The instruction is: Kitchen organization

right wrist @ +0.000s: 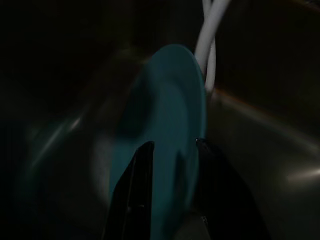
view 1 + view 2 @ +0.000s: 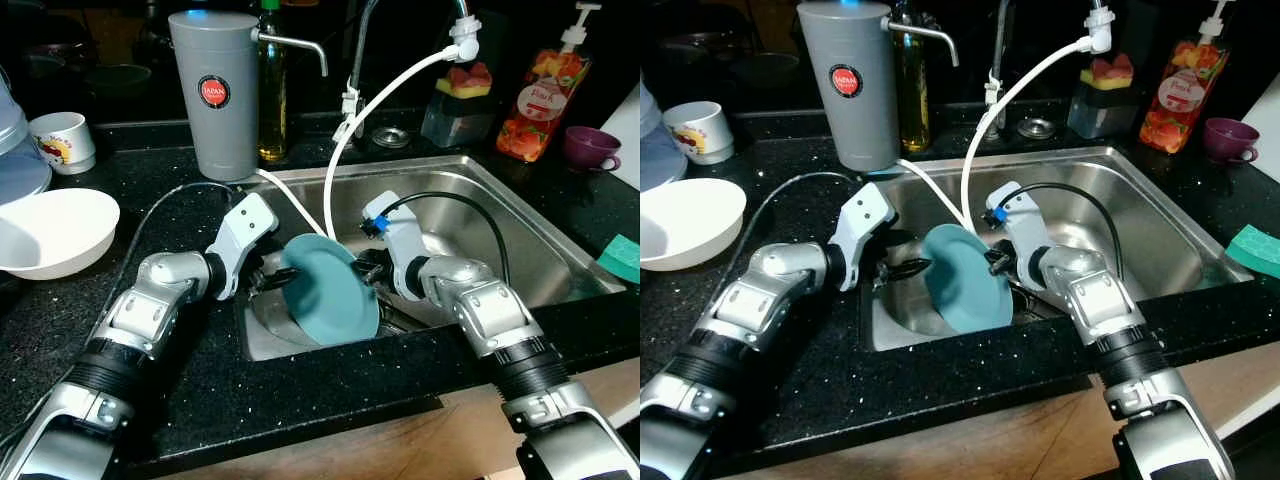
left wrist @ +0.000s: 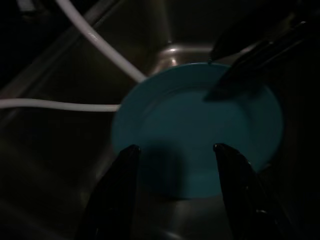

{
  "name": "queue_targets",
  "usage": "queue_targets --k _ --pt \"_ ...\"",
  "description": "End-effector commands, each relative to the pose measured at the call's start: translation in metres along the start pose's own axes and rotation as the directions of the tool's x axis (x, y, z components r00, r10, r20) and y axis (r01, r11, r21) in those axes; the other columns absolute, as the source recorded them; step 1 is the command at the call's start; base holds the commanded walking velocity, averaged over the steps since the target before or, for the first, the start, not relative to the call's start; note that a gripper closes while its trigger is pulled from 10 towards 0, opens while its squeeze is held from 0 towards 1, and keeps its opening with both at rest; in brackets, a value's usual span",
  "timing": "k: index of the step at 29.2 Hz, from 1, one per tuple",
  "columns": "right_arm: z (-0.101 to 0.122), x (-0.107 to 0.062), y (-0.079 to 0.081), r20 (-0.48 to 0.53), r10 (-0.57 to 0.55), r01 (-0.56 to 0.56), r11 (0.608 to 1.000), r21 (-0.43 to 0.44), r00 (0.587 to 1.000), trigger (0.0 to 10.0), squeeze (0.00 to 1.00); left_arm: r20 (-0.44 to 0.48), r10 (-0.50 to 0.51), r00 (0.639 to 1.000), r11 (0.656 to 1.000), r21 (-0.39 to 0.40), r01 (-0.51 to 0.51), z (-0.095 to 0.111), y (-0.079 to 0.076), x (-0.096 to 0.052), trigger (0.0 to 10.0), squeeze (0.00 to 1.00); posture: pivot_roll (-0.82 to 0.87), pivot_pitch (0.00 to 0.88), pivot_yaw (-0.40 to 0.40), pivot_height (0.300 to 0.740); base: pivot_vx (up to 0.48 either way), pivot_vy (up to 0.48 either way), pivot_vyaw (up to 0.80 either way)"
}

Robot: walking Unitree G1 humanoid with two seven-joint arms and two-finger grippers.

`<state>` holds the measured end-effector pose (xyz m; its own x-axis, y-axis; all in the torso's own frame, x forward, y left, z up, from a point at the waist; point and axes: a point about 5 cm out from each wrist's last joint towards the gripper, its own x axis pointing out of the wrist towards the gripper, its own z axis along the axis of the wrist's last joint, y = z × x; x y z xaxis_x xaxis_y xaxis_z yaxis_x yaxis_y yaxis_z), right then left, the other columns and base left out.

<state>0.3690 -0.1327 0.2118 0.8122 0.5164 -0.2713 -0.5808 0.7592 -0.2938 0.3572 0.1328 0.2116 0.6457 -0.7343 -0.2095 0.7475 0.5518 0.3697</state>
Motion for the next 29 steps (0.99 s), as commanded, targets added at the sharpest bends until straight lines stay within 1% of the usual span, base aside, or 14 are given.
queue_targets --k 1,3,4,5,7,8,11,12,13,14,15,16,20,29 --pt "0.002 -0.002 -0.004 -0.001 -0.032 0.032 0.999 -0.001 0.999 10.0 0.0 -0.021 0.035 0.999 0.999 0.037 -0.034 0.0 0.004 -0.001 10.0 0.0 -0.02 0.059 -0.007 0.74 0.0 0.0 0.0" --pt "0.005 -0.002 -0.006 0.013 -0.045 0.045 0.999 0.006 0.999 10.0 0.0 -0.044 0.061 0.997 0.995 0.075 -0.057 0.001 0.007 -0.002 10.0 0.0 -0.02 0.059 -0.007 0.74 0.0 0.0 0.0" --pt "0.01 -0.002 -0.007 0.049 -0.058 0.057 0.998 0.024 0.997 10.0 0.0 -0.083 0.124 0.989 0.985 0.131 -0.113 0.001 0.013 -0.004 10.0 0.0 -0.03 0.059 -0.005 0.74 0.0 0.0 0.0" --pt "0.021 -0.003 -0.01 0.125 -0.086 0.077 0.994 0.071 0.988 10.0 0.0 -0.148 0.284 0.947 0.932 0.277 -0.236 0.001 0.027 -0.011 10.0 0.0 -0.03 0.059 -0.005 0.74 0.0 0.0 0.0" --pt "0.029 -0.004 -0.011 0.179 -0.106 0.086 0.989 0.118 0.978 10.0 0.0 -0.191 0.403 0.895 0.86 0.413 -0.299 0.001 0.039 -0.019 10.0 0.0 -0.02 0.063 -0.006 0.74 0.0 0.0 0.0" --pt "0.036 -0.004 -0.011 0.223 -0.123 0.088 0.983 0.161 0.967 10.0 0.0 -0.207 0.505 0.838 0.791 0.5 -0.352 0.002 0.048 -0.029 10.0 0.0 -0.02 0.066 -0.005 0.74 0.0 0.0 0.0" --pt "0.043 -0.003 -0.008 0.263 -0.124 0.073 0.978 0.196 0.957 10.0 0.0 -0.223 0.577 0.786 0.75 0.526 -0.401 0.002 0.054 -0.039 10.0 0.0 -0.02 0.066 -0.005 0.74 0.0 0.0 0.0" --pt "0.043 -0.003 -0.008 0.263 -0.124 0.073 0.978 0.196 0.957 10.0 0.0 -0.223 0.577 0.786 0.75 0.526 -0.401 0.002 0.054 -0.039 10.0 0.0 -0.02 0.066 -0.005 0.74 0.0 0.0 0.0" --pt "0.046 -0.003 -0.005 0.277 -0.114 0.055 0.976 0.212 0.954 10.0 0.0 -0.225 0.602 0.766 0.732 0.537 -0.419 0.003 0.057 -0.043 10.0 0.0 -0.02 0.07 -0.005 0.74 0.0 0.0 0.0" --pt "0.049 -0.002 -0.001 0.293 -0.091 0.024 0.974 0.224 0.952 10.0 0.0 -0.233 0.629 0.741 0.715 0.548 -0.435 0.003 0.06 -0.048 10.0 0.07 -0.02 0.07 -0.005 0.74 0.0 0.0 0.0" --pt "0.052 -0.001 0.004 0.307 -0.054 -0.018 0.973 0.229 0.95 10.0 0.0 -0.239 0.66 0.712 0.692 0.561 -0.454 0.004 0.064 -0.054 10.0 0.05 -0.02 0.07 -0.003 0.74 0.0 0.0 0.0" --pt "0.052 -0.001 0.004 0.307 -0.054 -0.018 0.973 0.229 0.95 10.0 0.0 -0.239 0.66 0.712 0.692 0.561 -0.454 0.004 0.064 -0.054 10.0 0.05 -0.02 0.07 -0.003 0.74 0.0 0.0 0.0" --pt "0.055 0.001 0.025 0.328 0.069 -0.142 0.969 0.202 0.942 10.0 0.0 -0.283 0.745 0.604 0.634 0.583 -0.508 0.004 0.075 -0.077 10.0 0.0 -0.02 0.073 -0.004 0.74 0.0 0.0 0.0" --pt "0.053 0.003 0.031 0.317 0.095 -0.166 0.965 0.204 0.944 10.0 0.0 -0.367 0.769 0.524 0.628 0.588 -0.51 -0.006 0.077 -0.091 10.0 0.0 -0.01 0.072 -0.001 0.74 0.0 0.0 0.0"
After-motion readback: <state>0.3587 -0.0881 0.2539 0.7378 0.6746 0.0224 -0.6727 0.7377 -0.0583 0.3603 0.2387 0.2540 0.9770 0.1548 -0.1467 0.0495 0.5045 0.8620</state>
